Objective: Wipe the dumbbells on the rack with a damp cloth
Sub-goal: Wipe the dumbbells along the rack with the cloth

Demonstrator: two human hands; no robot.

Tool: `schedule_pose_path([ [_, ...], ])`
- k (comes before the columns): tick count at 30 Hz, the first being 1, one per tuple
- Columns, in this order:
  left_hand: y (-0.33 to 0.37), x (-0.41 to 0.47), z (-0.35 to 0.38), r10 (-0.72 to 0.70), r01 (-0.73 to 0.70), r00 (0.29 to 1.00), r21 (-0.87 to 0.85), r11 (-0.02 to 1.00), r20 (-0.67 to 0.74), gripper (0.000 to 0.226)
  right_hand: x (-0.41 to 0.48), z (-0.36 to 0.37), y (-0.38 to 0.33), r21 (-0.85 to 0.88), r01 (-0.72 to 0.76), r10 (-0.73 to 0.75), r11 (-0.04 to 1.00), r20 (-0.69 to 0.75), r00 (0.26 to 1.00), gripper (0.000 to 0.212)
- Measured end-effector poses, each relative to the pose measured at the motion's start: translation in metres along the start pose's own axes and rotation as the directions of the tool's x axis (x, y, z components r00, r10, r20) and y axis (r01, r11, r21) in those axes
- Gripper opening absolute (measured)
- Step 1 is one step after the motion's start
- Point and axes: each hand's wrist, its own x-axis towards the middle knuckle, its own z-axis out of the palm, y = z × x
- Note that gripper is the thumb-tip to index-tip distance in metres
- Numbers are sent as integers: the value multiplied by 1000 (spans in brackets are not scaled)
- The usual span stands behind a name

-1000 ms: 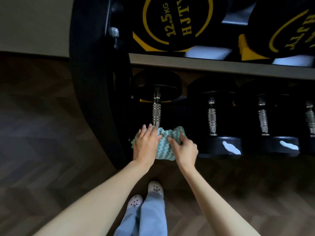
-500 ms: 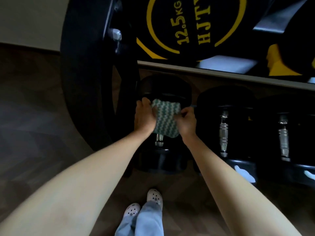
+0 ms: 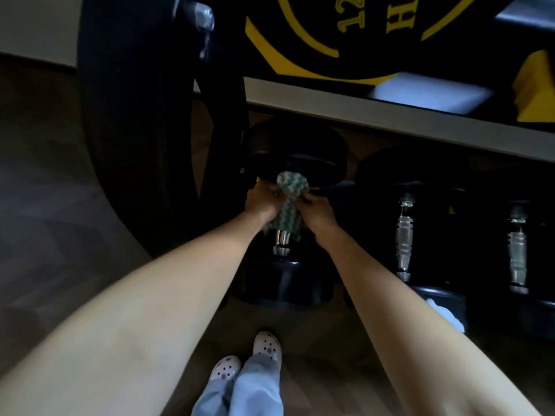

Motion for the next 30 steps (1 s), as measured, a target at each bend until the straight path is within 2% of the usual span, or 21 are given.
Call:
schedule_pose_path([
  [6,-11,-11,-1,-96,94,994,40,995,46,29,-9,-4,11,-78,-53,60,996,84,995,43],
  [9,-19,-19,0,-104,98,993,115,989,50,30,-16,-5,18,-107,-70,85,992,141,986,46],
  [12,-22,-25,-2,-115,97,991,228,969,68,31,-20,-8,19,-217,-62,106,974,195,975,41],
  [14,-19,-28,-4,-111,66,988,351,934,110,36,-24,-9,18,-268,-52,116,962,229,966,38],
  [16,-15,-32,-7,-114,29,980,455,890,161,40,-29,-11,19,-284,-56,134,957,265,955,27],
  [19,-9,-38,-11,-109,-38,967,555,831,230,38,-33,-11,18,-382,-32,144,924,268,953,43],
  [21,-4,-41,-15,-106,-99,949,599,794,297,35,-38,-15,9,-499,-9,164,867,268,949,47],
  [22,-1,-41,-16,-115,-119,937,612,782,329,34,-40,-16,4,-556,9,172,831,274,946,42],
  [24,7,-43,-22,-150,-143,908,626,767,391,36,-47,-22,-10,-619,58,173,783,307,936,19],
  [26,17,-45,-29,-192,-147,872,615,775,450,36,-54,-30,-23,-588,54,191,807,346,918,15],
  [27,22,-46,-33,-215,-106,859,573,813,464,35,-57,-35,-28,-532,12,214,847,363,907,13],
  [30,38,-45,-43,-221,40,871,386,922,438,30,-57,-50,-35,-222,-143,214,965,343,914,12],
])
